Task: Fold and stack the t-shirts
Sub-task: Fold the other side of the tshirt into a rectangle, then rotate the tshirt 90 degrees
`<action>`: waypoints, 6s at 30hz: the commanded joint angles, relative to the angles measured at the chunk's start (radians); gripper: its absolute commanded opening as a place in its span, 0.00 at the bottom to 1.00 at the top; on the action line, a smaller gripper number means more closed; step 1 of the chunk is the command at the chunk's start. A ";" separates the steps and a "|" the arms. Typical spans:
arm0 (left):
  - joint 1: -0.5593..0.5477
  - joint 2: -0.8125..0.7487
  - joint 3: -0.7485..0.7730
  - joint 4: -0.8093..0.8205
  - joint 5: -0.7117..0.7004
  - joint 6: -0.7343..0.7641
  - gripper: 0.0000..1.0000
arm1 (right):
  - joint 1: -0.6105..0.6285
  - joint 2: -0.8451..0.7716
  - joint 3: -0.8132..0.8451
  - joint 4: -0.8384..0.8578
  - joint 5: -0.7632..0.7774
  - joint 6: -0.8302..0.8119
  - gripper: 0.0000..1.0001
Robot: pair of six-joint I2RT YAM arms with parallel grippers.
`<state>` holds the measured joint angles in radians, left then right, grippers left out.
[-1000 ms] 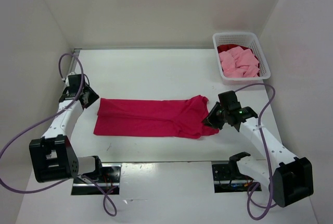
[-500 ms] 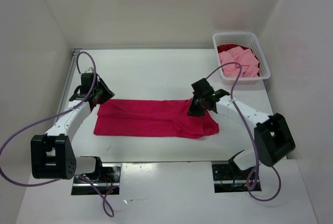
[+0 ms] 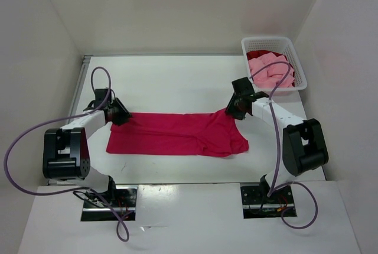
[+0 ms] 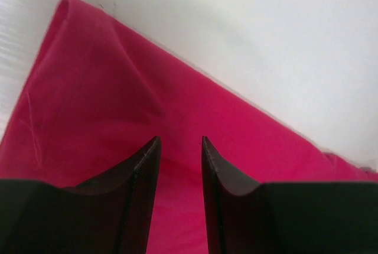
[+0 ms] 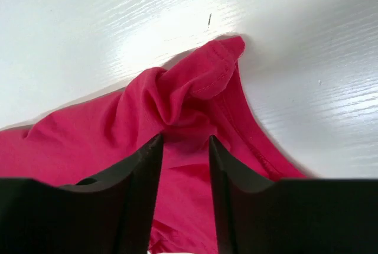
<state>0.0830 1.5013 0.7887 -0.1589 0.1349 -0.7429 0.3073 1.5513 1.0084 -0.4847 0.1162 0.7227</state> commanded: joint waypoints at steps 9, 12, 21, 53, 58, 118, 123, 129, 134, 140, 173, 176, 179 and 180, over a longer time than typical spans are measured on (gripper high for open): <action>0.150 0.126 0.040 0.081 0.058 -0.055 0.42 | -0.037 0.086 0.082 0.064 -0.030 -0.068 0.12; 0.213 0.152 0.021 0.081 0.077 -0.078 0.42 | -0.077 0.076 0.049 0.064 -0.021 -0.034 0.05; 0.346 0.157 -0.009 0.081 0.082 -0.139 0.41 | -0.197 0.026 -0.091 0.032 -0.079 -0.002 0.05; 0.080 0.010 -0.063 0.081 0.064 -0.102 0.45 | 0.331 0.116 0.050 0.011 -0.156 0.007 0.24; 0.167 0.028 -0.085 0.070 0.065 -0.102 0.45 | 0.369 0.187 0.050 0.044 -0.165 0.017 0.21; -0.262 -0.360 -0.011 -0.105 0.149 -0.039 0.26 | 0.161 0.392 0.664 0.051 -0.302 -0.147 0.08; -0.262 -0.322 -0.011 -0.113 0.160 -0.012 0.14 | 0.112 0.435 0.544 0.074 -0.225 -0.172 0.01; -0.262 -0.340 -0.002 -0.133 0.150 0.008 0.12 | 0.079 0.550 0.585 0.063 -0.202 -0.193 0.00; -0.262 -0.349 -0.002 -0.143 0.150 0.019 0.12 | 0.070 0.628 0.651 0.054 -0.176 -0.203 0.00; -0.262 -0.395 -0.022 -0.163 0.173 0.019 0.17 | 0.059 0.864 0.990 -0.053 -0.254 -0.203 0.00; -0.132 -0.401 0.017 -0.174 0.203 0.065 0.33 | 0.458 0.593 0.400 0.370 -0.359 0.273 0.51; -0.132 -0.411 -0.008 -0.174 0.224 0.065 0.33 | 0.458 0.668 0.450 0.360 -0.359 0.291 0.38; -0.132 -0.411 -0.029 -0.174 0.224 0.065 0.33 | 0.458 0.708 0.473 0.370 -0.383 0.310 0.16; -0.141 -0.411 -0.029 -0.174 0.224 0.065 0.33 | 0.449 0.708 0.454 0.370 -0.395 0.310 0.10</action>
<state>-0.0517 1.1137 0.7731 -0.3565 0.3313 -0.7052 0.7593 2.2066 1.4654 -0.1093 -0.3042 1.0130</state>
